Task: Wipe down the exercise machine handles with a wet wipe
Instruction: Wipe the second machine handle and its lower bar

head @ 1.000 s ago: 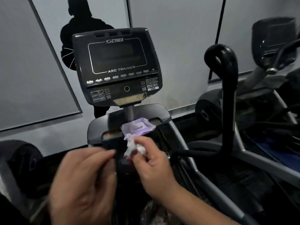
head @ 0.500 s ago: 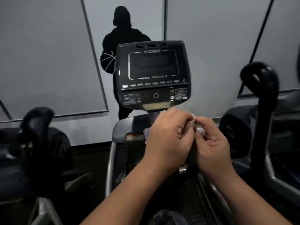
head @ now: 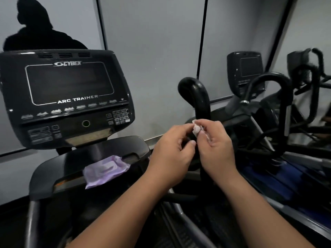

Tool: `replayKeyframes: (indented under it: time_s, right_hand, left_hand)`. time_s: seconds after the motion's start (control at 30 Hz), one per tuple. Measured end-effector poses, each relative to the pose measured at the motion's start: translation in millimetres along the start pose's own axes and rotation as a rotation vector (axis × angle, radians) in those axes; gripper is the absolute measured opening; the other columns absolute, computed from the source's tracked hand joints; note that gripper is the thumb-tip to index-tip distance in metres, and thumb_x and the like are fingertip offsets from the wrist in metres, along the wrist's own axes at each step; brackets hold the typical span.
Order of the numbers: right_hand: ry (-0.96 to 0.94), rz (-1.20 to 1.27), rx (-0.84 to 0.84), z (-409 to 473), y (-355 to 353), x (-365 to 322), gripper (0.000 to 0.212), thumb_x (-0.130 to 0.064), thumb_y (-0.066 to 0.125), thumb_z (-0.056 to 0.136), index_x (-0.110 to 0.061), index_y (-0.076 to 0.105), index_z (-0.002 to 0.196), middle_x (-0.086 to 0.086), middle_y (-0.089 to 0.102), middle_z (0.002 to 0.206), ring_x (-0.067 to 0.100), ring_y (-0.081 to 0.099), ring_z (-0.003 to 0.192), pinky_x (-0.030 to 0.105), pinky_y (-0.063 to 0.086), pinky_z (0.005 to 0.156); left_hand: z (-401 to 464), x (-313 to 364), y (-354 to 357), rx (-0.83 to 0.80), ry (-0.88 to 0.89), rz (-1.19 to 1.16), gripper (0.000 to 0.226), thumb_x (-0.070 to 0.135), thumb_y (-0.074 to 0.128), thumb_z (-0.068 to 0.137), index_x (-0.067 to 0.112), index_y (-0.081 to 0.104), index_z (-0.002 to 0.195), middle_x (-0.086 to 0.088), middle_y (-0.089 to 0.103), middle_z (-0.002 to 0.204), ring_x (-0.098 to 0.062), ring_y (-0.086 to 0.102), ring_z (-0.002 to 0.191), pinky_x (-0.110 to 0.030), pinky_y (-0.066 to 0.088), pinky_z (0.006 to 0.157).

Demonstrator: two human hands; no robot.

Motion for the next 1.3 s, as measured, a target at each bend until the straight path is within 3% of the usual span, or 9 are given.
replayKeyframes:
  time_s: [0.17, 0.27, 0.37, 0.5, 0.7, 0.77, 0.87, 1.0, 1.3]
  right_hand:
    - [-0.156, -0.149, 0.065, 41.8, -5.5, 22.8, 0.026, 0.004, 0.059, 0.092, -0.013, 0.07, 0.107, -0.002, 0.053, 0.097, 0.0, 0.055, 0.083, 0.007, 0.041, 0.076]
    - [-0.303, -0.256, 0.071, 62.5, -1.9, 34.2, 0.022, 0.002, 0.062, 0.091, -0.009, 0.071, 0.107, 0.001, 0.053, 0.095, 0.011, 0.055, 0.078, 0.026, 0.051, 0.074]
    - [-0.407, -0.396, 0.07, 64.4, -2.0, 48.9, 0.02, -0.003, 0.063, 0.09, -0.004, 0.072, 0.108, 0.011, 0.055, 0.09, 0.028, 0.057, 0.077, 0.045, 0.052, 0.068]
    - [-0.413, -0.445, 0.063, 53.3, -9.9, 57.6, 0.021, -0.002, 0.06, 0.089, -0.002, 0.072, 0.107, 0.012, 0.057, 0.087, 0.031, 0.057, 0.075, 0.051, 0.049, 0.065]
    - [-0.407, -0.411, 0.088, 65.5, -15.8, 48.4, 0.016, 0.0, 0.062, 0.083, -0.001, 0.066, 0.099, 0.013, 0.058, 0.087, 0.032, 0.056, 0.079, 0.049, 0.049, 0.071]
    - [-0.37, -0.411, 0.061, 47.2, -19.5, 57.6, 0.015, 0.002, 0.063, 0.082, 0.0, 0.065, 0.096, 0.013, 0.057, 0.086, 0.032, 0.055, 0.077, 0.05, 0.048, 0.07]
    - [-0.334, -0.387, 0.055, 29.8, -28.0, 62.5, 0.015, 0.004, 0.064, 0.083, 0.0, 0.065, 0.097, 0.012, 0.059, 0.087, 0.031, 0.056, 0.078, 0.05, 0.049, 0.069]
    - [-0.354, -0.307, 0.122, 58.0, -31.2, 48.4, 0.014, 0.003, 0.066, 0.088, -0.006, 0.065, 0.099, 0.009, 0.06, 0.087, 0.027, 0.058, 0.079, 0.042, 0.05, 0.073]
    - [-0.252, -0.225, 0.134, 32.7, -35.6, 57.9, 0.009, 0.001, 0.069, 0.088, -0.003, 0.065, 0.096, 0.008, 0.06, 0.088, 0.026, 0.057, 0.081, 0.044, 0.049, 0.072]
  left_hand:
    - [33.2, -23.0, 28.1, -0.127, -0.154, 0.15, 0.054, 0.024, 0.065, 0.091, 0.026, 0.05, 0.143, 0.008, 0.055, 0.132, -0.013, 0.058, 0.116, -0.035, 0.047, 0.103]
    - [52.0, -31.3, 42.4, -0.188, -0.219, 0.178, 0.062, 0.03, 0.068, 0.089, 0.025, 0.045, 0.146, 0.003, 0.054, 0.134, -0.017, 0.058, 0.118, -0.036, 0.048, 0.103]
    - [68.3, -35.8, 58.2, -0.202, -0.241, 0.091, 0.048, 0.042, 0.067, 0.079, 0.038, 0.054, 0.125, 0.005, 0.066, 0.114, -0.018, 0.068, 0.097, -0.047, 0.057, 0.086]
    - [77.4, -41.9, 77.1, -0.209, -0.27, 0.002, 0.042, 0.053, 0.064, 0.071, 0.034, 0.057, 0.108, 0.002, 0.073, 0.092, -0.019, 0.071, 0.082, -0.049, 0.058, 0.074]
    - [81.5, -31.4, 85.3, -0.24, -0.354, -0.077, 0.041, 0.035, 0.068, 0.071, 0.019, 0.062, 0.107, -0.002, 0.075, 0.095, -0.02, 0.071, 0.087, -0.043, 0.06, 0.081]
    - [79.2, -29.5, 87.9, -0.249, -0.376, -0.134, 0.031, 0.03, 0.067, 0.081, 0.015, 0.063, 0.108, -0.006, 0.075, 0.096, -0.014, 0.069, 0.08, -0.031, 0.057, 0.071]
    - [73.4, -25.6, 90.3, -0.257, -0.384, -0.22, 0.006, 0.016, 0.07, 0.084, 0.015, 0.064, 0.087, 0.004, 0.067, 0.069, 0.003, 0.054, 0.054, -0.013, 0.042, 0.05]
    - [71.6, -22.6, 94.4, -0.296, -0.393, -0.255, 0.013, 0.013, 0.073, 0.078, 0.015, 0.062, 0.071, 0.006, 0.062, 0.059, -0.002, 0.053, 0.052, -0.02, 0.042, 0.053]
    - [64.7, -15.0, 98.5, -0.31, -0.395, -0.349, 0.01, 0.011, 0.076, 0.082, 0.015, 0.067, 0.085, 0.003, 0.068, 0.07, -0.002, 0.061, 0.061, -0.018, 0.048, 0.056]
Point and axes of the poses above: each hand's wrist, its own z-axis towards the middle knuckle, its own y-axis out of the palm, x = y × z, the point moved 1 cm from there along z, towards the middle knuckle
